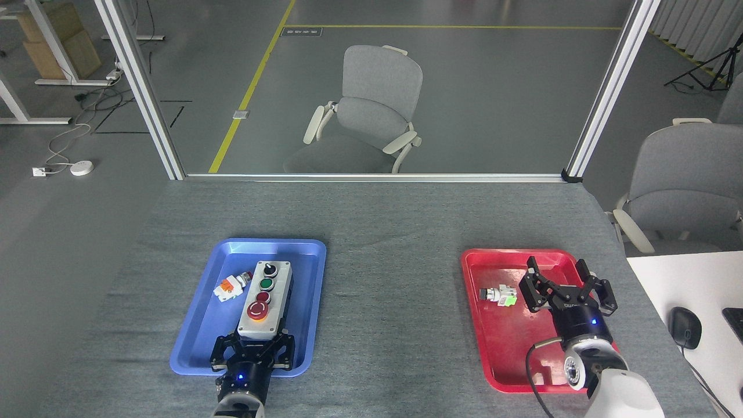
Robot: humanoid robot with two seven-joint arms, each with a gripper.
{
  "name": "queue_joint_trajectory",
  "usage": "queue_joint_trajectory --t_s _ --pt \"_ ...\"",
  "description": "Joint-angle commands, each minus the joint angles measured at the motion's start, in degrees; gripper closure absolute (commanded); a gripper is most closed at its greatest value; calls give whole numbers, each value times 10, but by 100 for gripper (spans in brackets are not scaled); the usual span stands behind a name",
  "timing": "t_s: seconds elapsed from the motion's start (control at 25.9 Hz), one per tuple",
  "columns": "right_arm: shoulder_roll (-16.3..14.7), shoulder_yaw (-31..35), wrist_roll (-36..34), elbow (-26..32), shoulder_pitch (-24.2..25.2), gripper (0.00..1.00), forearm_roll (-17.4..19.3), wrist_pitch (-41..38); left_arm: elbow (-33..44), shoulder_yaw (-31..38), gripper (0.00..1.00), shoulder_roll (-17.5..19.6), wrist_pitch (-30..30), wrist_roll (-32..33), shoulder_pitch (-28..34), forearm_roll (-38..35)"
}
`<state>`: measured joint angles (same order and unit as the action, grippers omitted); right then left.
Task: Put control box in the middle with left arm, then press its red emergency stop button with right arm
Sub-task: 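Close the left gripper on the near end of the control box, then drag the control box out of the blue tray toward the table middle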
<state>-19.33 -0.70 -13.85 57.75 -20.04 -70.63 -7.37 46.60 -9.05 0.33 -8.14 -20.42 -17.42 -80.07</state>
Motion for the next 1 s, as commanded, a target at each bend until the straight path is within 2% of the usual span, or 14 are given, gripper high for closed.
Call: queue_joint_trajectory --t_s 0.0,0.12,0.23,0.42,0.58,0.73,0.81,0.89,0.97 --pt "-3 0 1 0 0 0 1 0 -9 0 45 -1 -14 1 -2 3" --pt "-3 0 1 0 0 0 1 0 -5 -3 67 0 -14 -2 -2 -2" --pt "-3 0 1 0 0 0 0 0 17 -18 75 0 -14 -3 3 -3" --pt "-2 0 1 0 0 0 1 0 107 -31 76 -1 -16 6 20 1" --pt "-1 0 1 0 0 0 1 0 144 -38 75 -16 -16 37 25 -3" --pt "1 0 1 0 0 0 0 0 144 -67 75 -60 -25 45 21 -7" --pt "2 0 1 0 0 0 0 0 139 -105 75 -85 -64 46 19 -8" --pt "-1 0 1 0 0 0 0 0 134 -188 75 -84 -137 64 -1 4" --pt "0 0 1 0 0 0 0 0 117 -239 75 -84 -180 80 -18 19"
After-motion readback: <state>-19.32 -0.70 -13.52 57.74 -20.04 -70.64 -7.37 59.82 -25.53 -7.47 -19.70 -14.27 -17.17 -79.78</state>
